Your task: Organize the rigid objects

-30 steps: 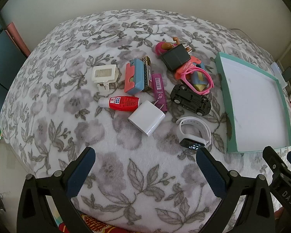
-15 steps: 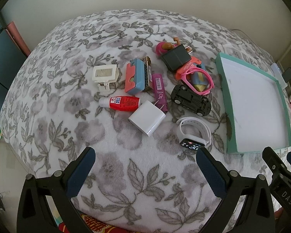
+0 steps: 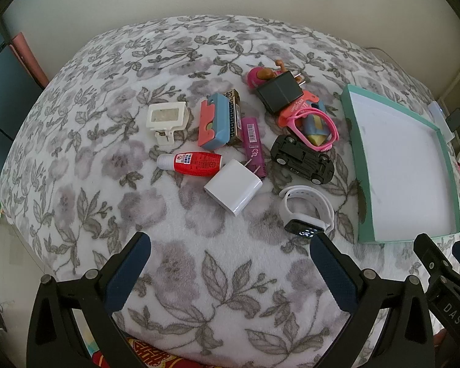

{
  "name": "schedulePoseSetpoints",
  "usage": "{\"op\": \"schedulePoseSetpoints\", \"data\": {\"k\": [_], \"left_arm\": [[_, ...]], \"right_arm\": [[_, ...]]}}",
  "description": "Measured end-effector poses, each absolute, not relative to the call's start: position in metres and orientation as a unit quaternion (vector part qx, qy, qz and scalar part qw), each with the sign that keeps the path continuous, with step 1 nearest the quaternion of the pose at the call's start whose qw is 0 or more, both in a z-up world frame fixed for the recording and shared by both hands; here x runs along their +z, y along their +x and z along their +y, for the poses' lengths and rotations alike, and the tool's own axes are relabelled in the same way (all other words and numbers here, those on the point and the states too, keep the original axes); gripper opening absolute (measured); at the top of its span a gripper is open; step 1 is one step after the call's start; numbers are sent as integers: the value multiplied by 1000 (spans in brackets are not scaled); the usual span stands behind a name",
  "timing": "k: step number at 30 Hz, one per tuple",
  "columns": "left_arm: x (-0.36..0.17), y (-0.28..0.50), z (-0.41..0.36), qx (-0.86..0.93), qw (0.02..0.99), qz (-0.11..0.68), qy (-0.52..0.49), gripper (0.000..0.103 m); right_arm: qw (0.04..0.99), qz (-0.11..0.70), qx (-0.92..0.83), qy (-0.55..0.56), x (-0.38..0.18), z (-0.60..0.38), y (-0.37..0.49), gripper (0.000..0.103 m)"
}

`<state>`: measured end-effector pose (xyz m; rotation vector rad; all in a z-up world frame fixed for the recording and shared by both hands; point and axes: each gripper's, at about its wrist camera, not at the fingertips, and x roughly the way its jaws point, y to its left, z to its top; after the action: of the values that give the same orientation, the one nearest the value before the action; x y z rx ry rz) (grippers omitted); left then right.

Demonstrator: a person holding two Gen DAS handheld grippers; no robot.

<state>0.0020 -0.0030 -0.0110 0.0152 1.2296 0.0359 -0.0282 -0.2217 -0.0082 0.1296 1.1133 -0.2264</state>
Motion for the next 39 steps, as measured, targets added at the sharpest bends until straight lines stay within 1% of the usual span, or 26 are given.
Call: {"op": "schedulePoseSetpoints", "data": {"k": [8,12,15,23,29,30,32,37,39], "left_arm": [[-4,6,8,38,824,565,-1,103],[8,13,26,84,839,538,3,103],[12,22,41,99,842,530,-17,103],[-12,50,51,83,815,570,-59,103],[-27,61,53,79,798,591,-89,103],[-28,64,53,78,797,592,-93,103],[-32,66,54,75,793,597,-100,103],[-44,74,48,60,778,616,-108,103],[-50,77,43,50,774,622,-106,103]], "right_arm": [[845,524,-94,50,-6,-214,-26,103],[853,514,-60,60,0,-203,-23,103],[853,518,-26,61,-1,-188,-15,103],[834,549,36,50,-11,-146,14,103],[813,577,69,37,-33,-119,28,103],[811,580,74,31,-36,-115,29,102],[806,585,83,27,-41,-110,33,98],[794,601,92,31,-57,-103,42,92],[790,605,95,27,-63,-99,44,91]]}}
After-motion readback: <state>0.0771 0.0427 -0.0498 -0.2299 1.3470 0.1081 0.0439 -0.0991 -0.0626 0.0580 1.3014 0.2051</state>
